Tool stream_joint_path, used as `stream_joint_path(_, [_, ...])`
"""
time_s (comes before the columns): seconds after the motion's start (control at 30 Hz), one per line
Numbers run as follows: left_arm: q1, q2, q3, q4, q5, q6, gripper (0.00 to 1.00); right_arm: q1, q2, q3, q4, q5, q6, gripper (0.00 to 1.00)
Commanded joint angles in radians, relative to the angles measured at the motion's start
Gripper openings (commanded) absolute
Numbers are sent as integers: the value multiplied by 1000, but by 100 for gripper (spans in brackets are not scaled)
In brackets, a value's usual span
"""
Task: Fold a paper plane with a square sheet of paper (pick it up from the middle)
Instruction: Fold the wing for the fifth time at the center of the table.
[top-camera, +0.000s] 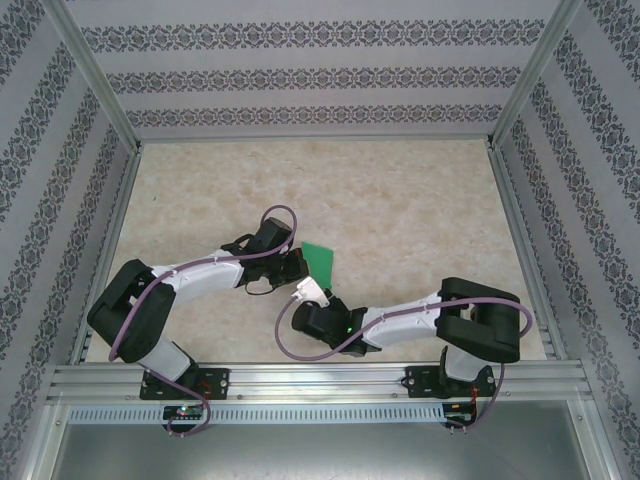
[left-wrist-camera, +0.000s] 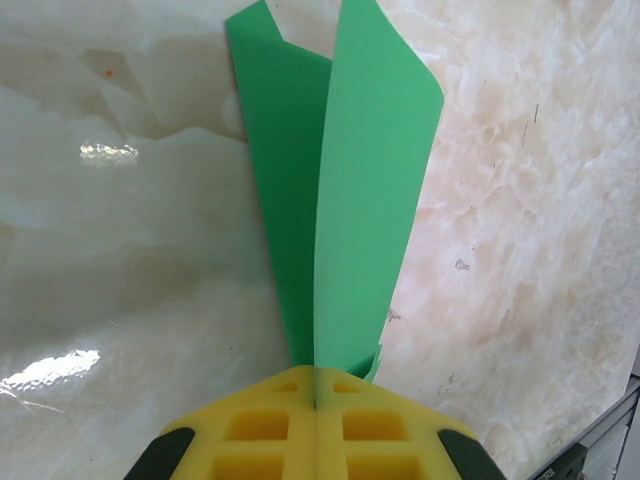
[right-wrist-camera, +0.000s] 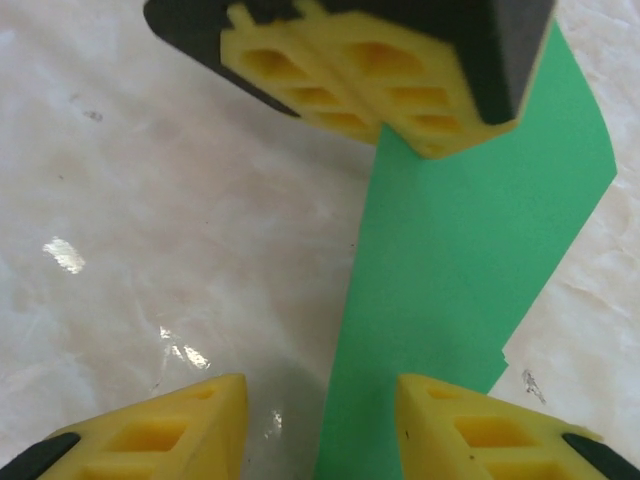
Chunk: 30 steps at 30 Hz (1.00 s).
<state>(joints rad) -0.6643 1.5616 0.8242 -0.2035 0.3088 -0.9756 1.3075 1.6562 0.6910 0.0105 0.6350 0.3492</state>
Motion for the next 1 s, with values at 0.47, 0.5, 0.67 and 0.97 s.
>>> stream_joint_path(0.47, [-14,3,20,-21,15,-15,3,10,67,30,-53,121,62,14])
stream_joint_path(0.5, [-14,0,20,-22,11,-15,4,10,68,30,-51,123,63,13])
stream_joint_path(0.67, [-14,-6,28,-39,1,-11,9,10,67,33,-46,112,60,7])
stream_joint_path(0.97, [-7,-72,50,-115,-66,11,40,-14,31,-46,124,-24,102,3])
